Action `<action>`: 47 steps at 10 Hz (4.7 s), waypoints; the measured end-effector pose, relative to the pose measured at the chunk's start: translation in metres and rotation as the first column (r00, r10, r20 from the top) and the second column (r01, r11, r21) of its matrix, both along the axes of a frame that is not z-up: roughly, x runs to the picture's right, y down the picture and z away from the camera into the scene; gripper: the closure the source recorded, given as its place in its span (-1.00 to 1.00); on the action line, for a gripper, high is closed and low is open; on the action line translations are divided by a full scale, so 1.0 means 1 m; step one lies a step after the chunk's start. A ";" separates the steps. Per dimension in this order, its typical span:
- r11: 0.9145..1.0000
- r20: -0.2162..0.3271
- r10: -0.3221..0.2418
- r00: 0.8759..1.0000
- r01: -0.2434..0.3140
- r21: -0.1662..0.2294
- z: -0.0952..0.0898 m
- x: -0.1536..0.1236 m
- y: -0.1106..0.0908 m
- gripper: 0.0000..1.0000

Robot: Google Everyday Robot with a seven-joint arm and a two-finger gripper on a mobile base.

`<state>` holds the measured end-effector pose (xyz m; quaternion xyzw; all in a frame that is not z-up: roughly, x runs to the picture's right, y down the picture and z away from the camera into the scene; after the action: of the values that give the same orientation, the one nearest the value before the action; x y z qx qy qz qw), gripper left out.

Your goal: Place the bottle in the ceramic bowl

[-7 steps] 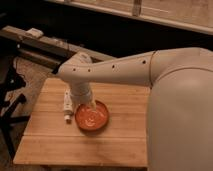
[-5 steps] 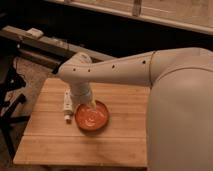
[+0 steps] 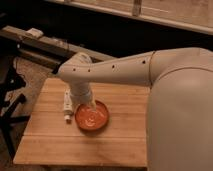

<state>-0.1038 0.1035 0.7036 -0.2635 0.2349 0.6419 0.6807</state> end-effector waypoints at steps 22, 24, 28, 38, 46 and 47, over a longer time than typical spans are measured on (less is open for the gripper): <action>0.993 0.160 -0.116 0.980 0.112 0.033 0.043 -0.086 -0.069 -0.30; 0.986 0.192 -0.168 0.967 0.163 0.038 0.068 -0.113 -0.085 -0.30; 0.974 0.205 -0.225 0.952 0.229 0.008 0.135 -0.130 -0.077 -0.30; 0.960 0.194 -0.250 0.949 0.269 -0.081 0.198 -0.139 -0.033 -0.30; 0.962 0.179 -0.224 0.958 0.246 -0.115 0.216 -0.134 -0.010 0.09; 0.964 0.186 -0.215 0.959 0.238 -0.115 0.213 -0.133 -0.011 0.28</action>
<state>-0.2372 0.0920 0.9163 -0.3348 0.2473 0.5169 0.7480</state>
